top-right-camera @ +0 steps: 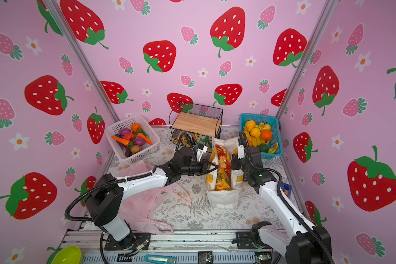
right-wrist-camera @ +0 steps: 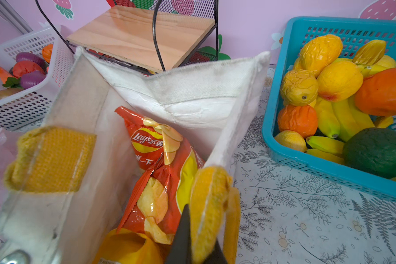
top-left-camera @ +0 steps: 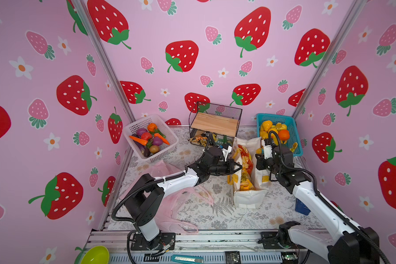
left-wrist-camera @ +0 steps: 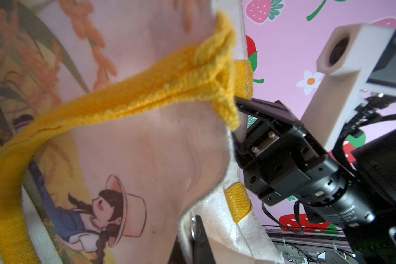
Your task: Place the mixed food into the grocery bags and tie them
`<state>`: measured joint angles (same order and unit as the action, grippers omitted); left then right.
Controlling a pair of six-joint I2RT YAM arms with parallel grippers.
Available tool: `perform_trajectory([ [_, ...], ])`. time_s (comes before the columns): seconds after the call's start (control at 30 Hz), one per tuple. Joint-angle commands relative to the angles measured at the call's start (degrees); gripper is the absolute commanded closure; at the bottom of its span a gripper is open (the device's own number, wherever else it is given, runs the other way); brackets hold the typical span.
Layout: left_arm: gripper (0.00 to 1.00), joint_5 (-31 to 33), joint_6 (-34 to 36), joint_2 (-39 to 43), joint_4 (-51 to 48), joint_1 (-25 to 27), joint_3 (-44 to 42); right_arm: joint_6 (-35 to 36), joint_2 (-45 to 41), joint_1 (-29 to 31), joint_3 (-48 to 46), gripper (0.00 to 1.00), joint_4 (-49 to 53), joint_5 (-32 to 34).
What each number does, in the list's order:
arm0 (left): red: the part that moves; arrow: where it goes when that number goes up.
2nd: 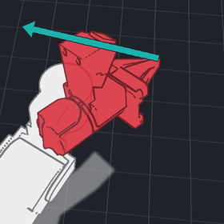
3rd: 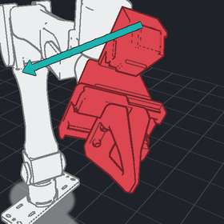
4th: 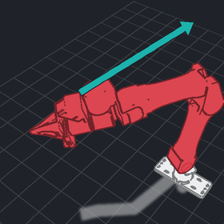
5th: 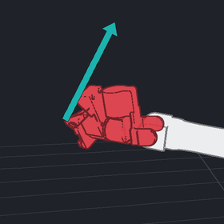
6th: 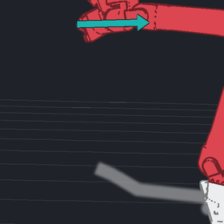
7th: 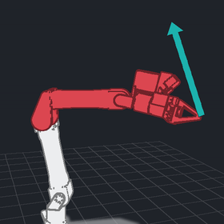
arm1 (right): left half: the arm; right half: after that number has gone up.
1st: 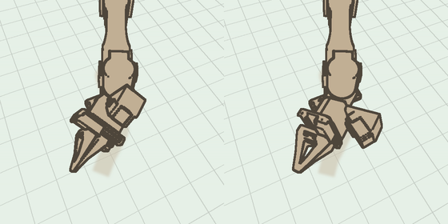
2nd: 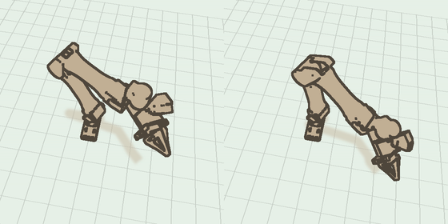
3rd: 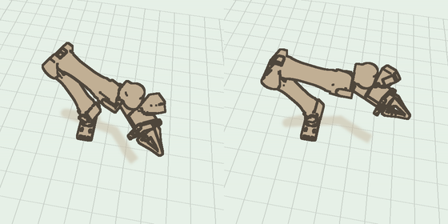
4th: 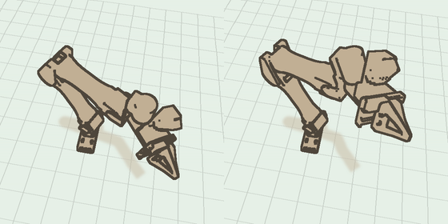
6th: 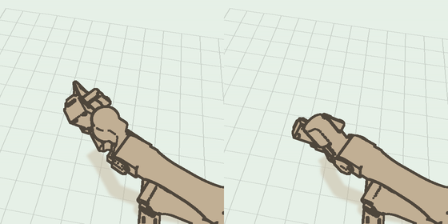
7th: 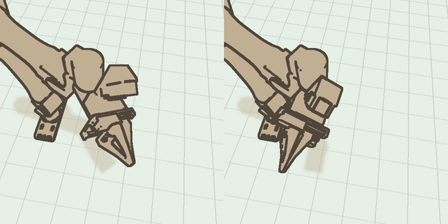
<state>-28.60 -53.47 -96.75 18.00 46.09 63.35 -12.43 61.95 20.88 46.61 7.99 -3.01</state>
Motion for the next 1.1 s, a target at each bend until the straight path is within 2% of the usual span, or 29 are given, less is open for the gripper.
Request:
perform_trajectory([
  [0.0, 1.00, -1.3, 1.5, 2.6, -0.3, 0.6, 3.0, 1.1, -2.2, -0.1, 5.4, 0.93, -2.3, 2.9],
  [0.2, 1.00, -2.6, 1.5, 0.0, -0.8, 2.0, 6.7, 2.7, -1.2, -0.1, 8.9, 0.93, -0.1, 7.1],
  [0.47, 1.00, -3.7, -1.1, -8.0, 0.9, 2.7, 14.0, 4.9, 1.7, -0.5, 9.7, 0.93, -1.0, 15.0],
  [0.8, 1.00, -2.9, -2.0, -16.0, 0.0, 2.7, 20.5, 6.5, 11.9, -4.6, 14.0, 0.92, -4.0, 13.5],
  [0.93, 0.95, -3.9, -2.0, -19.4, -1.2, 2.5, 23.5, 7.7, 16.2, -5.0, 17.0, 0.91, -3.8, 13.7],
  [1.07, 0.86, -3.6, -1.1, -20.9, -2.6, 1.8, 25.4, 8.8, 19.5, -5.3, 19.4, 0.91, -2.4, 14.7],
])
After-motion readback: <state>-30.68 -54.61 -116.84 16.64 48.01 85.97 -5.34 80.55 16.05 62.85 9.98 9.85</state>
